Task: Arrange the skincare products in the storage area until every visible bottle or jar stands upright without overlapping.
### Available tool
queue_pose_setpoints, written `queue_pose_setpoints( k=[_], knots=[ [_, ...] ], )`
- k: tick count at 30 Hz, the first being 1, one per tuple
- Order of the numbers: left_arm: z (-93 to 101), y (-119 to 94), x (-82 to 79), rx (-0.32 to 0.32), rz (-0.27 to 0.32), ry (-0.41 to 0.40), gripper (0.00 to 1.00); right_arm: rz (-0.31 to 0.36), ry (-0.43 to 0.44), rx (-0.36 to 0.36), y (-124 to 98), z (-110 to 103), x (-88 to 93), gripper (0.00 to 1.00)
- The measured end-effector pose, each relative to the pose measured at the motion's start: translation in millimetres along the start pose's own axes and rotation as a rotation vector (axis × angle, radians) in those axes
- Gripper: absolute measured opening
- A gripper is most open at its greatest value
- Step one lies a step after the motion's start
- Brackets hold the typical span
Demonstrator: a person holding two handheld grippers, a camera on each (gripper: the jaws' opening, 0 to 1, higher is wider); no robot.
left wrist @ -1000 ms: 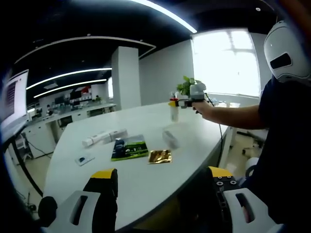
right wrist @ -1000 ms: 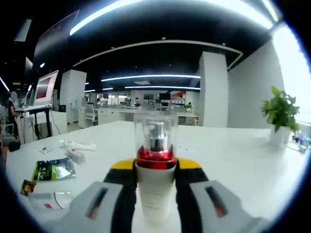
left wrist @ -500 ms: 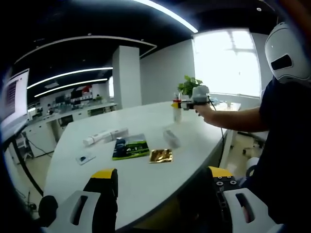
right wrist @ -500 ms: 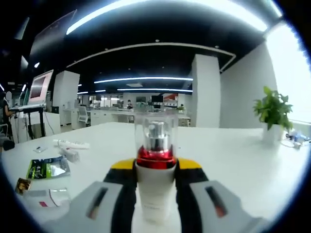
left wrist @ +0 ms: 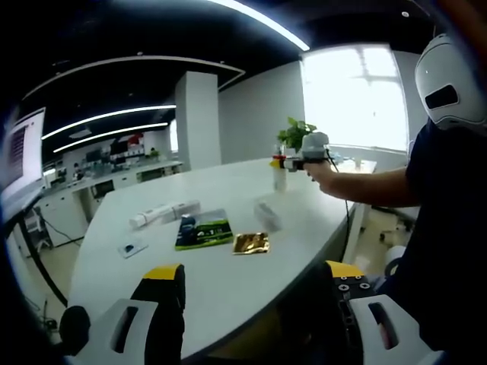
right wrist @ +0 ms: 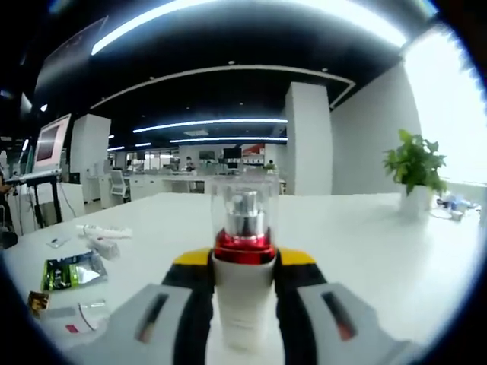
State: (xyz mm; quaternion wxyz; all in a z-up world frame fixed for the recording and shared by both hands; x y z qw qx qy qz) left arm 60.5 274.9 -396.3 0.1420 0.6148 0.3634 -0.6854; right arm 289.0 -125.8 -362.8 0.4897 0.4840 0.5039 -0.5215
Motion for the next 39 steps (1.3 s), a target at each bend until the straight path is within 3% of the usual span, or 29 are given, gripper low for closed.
queue_pose_setpoints(
  k=[20, 39],
  knots=[
    [-0.5, 0.3, -0.1, 0.003, 0.0, 0.005, 0.73, 0.041, -0.064, -0.02, 0.9, -0.3, -5.2, 0.31],
    [-2.4, 0.1, 2.2, -0.007, -0.003, -0.002, 0.73, 0.043, -0.067, -0.024, 3.3, 5.2, -4.9, 0.33]
  ],
)
Point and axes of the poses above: the point that each gripper's makers call its tool centre point, and the gripper's own axes: y roughly forward along the fingers, z roughly to its right, x roughly out of its underside, the point moved 1 cm from there along -y, roughly backward along the fingers, and after that the axes turned 2 degrees about y, right-handed, at the moved point
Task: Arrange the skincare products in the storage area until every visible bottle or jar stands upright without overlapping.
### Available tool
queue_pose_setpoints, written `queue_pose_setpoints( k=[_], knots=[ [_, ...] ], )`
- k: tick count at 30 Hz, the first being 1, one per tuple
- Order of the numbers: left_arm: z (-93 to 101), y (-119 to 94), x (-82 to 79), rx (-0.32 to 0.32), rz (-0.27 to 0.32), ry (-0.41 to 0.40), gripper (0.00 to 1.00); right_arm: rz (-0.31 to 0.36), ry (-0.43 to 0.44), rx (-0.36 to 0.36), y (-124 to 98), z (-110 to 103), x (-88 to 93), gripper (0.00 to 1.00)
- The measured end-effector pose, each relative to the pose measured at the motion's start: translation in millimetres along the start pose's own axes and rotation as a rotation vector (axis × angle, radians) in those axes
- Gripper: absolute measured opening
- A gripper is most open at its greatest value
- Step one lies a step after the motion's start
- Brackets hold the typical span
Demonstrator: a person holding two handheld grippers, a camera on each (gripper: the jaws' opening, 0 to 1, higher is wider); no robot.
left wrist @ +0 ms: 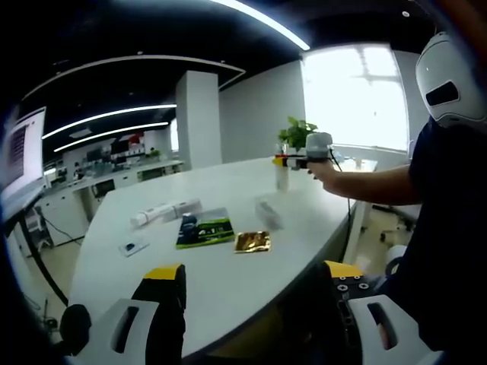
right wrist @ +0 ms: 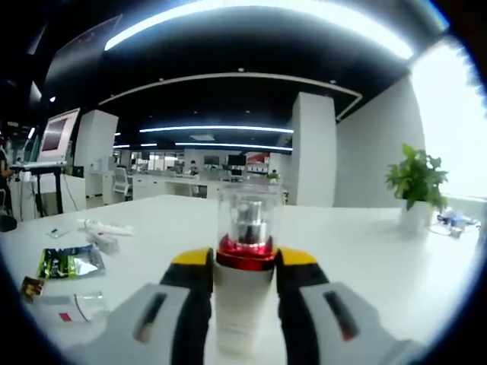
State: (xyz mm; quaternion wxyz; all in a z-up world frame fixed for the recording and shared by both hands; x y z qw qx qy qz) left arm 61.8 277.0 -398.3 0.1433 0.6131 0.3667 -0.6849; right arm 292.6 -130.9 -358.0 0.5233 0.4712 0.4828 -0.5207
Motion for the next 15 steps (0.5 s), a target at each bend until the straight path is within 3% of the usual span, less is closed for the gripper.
queue_pose_setpoints(
  k=[15],
  knots=[
    [-4.3, 0.0, 2.8, -0.005, 0.003, -0.015, 0.73, -0.045, 0.027, 0.008, -0.9, 1.5, 19.4, 0.44]
  ],
)
Point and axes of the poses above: the point that each gripper's makers call its tool centre point, and the gripper's own axes: y roughly forward along the fingers, z roughly to its right, x roughly out of its underside, the point moved 1 cm from there along -y, roughly backward along the fingers, and after that the axes turned 2 degrees about y, right-handed, at the moved point
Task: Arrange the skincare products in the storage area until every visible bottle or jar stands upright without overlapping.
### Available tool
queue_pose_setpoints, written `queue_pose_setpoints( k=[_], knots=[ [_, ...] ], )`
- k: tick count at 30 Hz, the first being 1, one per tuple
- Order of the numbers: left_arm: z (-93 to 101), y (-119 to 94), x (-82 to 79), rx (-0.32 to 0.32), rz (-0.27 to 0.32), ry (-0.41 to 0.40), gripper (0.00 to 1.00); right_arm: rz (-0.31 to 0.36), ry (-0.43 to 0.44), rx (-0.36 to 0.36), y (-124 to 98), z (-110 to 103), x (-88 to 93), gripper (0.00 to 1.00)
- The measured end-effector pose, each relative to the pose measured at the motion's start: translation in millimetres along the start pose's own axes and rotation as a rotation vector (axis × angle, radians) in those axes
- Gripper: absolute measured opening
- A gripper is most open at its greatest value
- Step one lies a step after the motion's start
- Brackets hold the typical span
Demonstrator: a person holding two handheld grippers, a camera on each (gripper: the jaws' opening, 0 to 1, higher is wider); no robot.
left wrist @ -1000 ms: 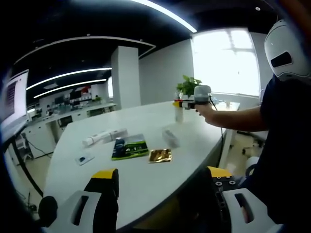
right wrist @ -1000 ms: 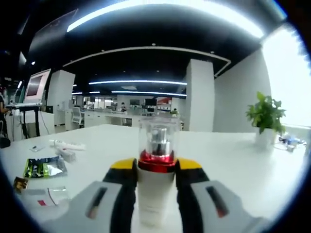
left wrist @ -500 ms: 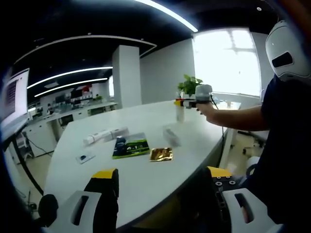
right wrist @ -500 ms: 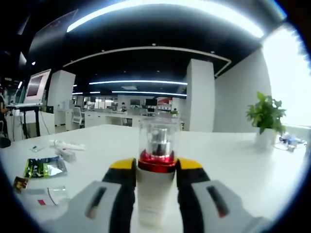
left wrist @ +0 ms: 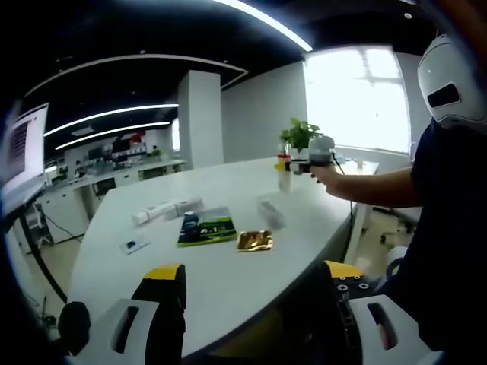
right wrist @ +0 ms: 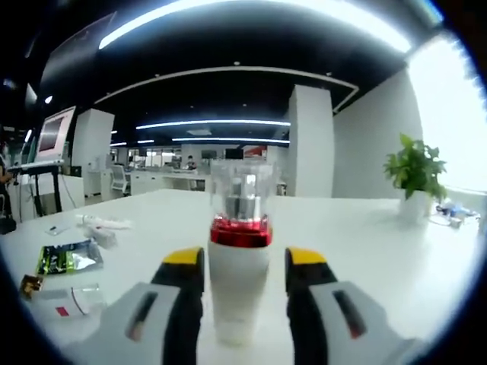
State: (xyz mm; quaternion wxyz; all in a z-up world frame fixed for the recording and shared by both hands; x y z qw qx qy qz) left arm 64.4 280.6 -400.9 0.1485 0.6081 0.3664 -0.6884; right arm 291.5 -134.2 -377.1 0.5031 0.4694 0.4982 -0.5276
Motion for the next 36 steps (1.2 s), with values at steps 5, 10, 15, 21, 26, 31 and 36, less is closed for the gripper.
queue_pose_setpoints(
  k=[5, 10, 15, 21, 26, 31, 36],
  knots=[
    [-0.7, -0.2, -1.7, 0.004, 0.007, -0.009, 0.73, 0.001, 0.017, -0.004, 0.0, -3.2, 0.2, 0.45],
    [-4.3, 1.8, -2.7, 0.004, 0.006, -0.012, 0.73, -0.001, 0.033, -0.003, 1.6, -4.2, 2.6, 0.48],
    [-6.2, 4.6, -3.7, 0.011, -0.003, -0.002, 0.73, -0.013, 0.077, 0.003, 3.3, 1.2, 10.1, 0.53],
    [-4.9, 6.9, -9.5, 0.016, -0.002, 0.007, 0.73, -0.032, 0.104, 0.0, 2.1, -0.5, 17.5, 0.6],
    [-2.6, 8.5, -12.5, 0.029, -0.009, 0.019, 0.73, -0.02, 0.127, 0.01, 1.1, -2.9, 16.9, 0.67],
    [-1.5, 10.3, -13.7, 0.035, -0.012, 0.026, 0.73, -0.022, 0.128, 0.035, -0.7, -4.8, 21.3, 0.8],
    [-1.8, 10.7, -15.1, 0.038, -0.008, 0.028, 0.73, -0.023, 0.141, 0.051, -3.1, -3.4, 23.6, 0.89]
  ],
)
Point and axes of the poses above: the point that each gripper's makers call its tool centre point, and the gripper's own axes: y roughly forward along the fingers, z roughly to its right, x roughly out of its underside, the point moved 1 cm from there along -y, roughly backward along the fingers, and after that the axes turned 2 degrees about y, right-handed, at the moved point
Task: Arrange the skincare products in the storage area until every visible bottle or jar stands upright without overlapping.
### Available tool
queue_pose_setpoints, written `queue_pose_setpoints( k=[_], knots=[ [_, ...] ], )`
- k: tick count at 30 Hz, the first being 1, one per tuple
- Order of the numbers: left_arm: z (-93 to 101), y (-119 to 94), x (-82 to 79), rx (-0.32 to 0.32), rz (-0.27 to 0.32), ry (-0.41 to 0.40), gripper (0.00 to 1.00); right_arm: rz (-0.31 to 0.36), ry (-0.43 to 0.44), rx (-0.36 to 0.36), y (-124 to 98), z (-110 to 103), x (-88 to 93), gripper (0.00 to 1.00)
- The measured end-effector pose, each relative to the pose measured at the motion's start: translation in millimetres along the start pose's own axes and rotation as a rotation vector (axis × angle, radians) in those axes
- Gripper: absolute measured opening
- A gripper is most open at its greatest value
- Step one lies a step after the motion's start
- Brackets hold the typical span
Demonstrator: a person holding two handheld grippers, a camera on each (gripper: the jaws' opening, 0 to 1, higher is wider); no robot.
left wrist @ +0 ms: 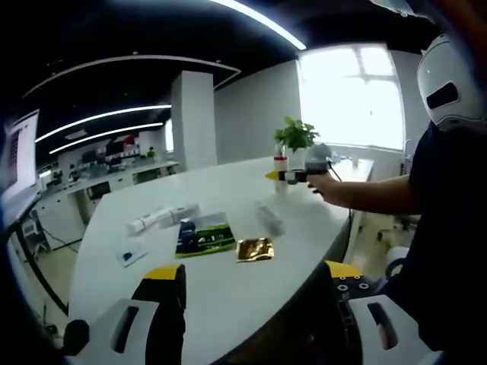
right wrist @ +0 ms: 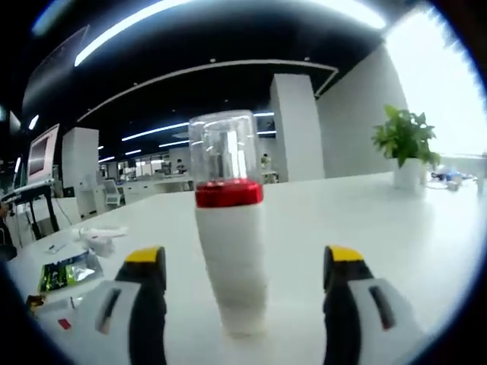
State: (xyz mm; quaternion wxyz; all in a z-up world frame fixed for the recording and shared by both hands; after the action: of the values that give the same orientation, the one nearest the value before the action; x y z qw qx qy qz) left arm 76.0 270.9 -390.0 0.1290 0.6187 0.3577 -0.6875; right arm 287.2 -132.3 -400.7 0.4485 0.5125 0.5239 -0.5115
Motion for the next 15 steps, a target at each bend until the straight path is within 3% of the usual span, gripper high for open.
queue_pose_setpoints(
  k=[5, 15],
  knots=[
    [0.5, 1.6, 4.0, 0.006, -0.008, -0.003, 0.73, 0.005, -0.021, 0.0, -4.9, -2.6, 1.4, 0.98],
    [0.5, 5.3, 4.5, 0.016, -0.008, -0.006, 0.73, -0.013, -0.083, 0.064, -11.0, 19.7, 3.9, 0.91]
  ],
)
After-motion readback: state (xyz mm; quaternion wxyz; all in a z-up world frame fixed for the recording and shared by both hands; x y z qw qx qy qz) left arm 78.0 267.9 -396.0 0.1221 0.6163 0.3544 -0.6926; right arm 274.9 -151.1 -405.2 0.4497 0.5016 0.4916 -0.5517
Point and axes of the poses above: the point that each gripper's makers call its tool centre point, and the gripper's own axes: y roughly forward along the fingers, z roughly to its right, x roughly out of its underside, the point moved 1 cm from there along -y, roughly backward along the fingers, and after that the axes turned 2 degrees about y, right-handed, at the moved point
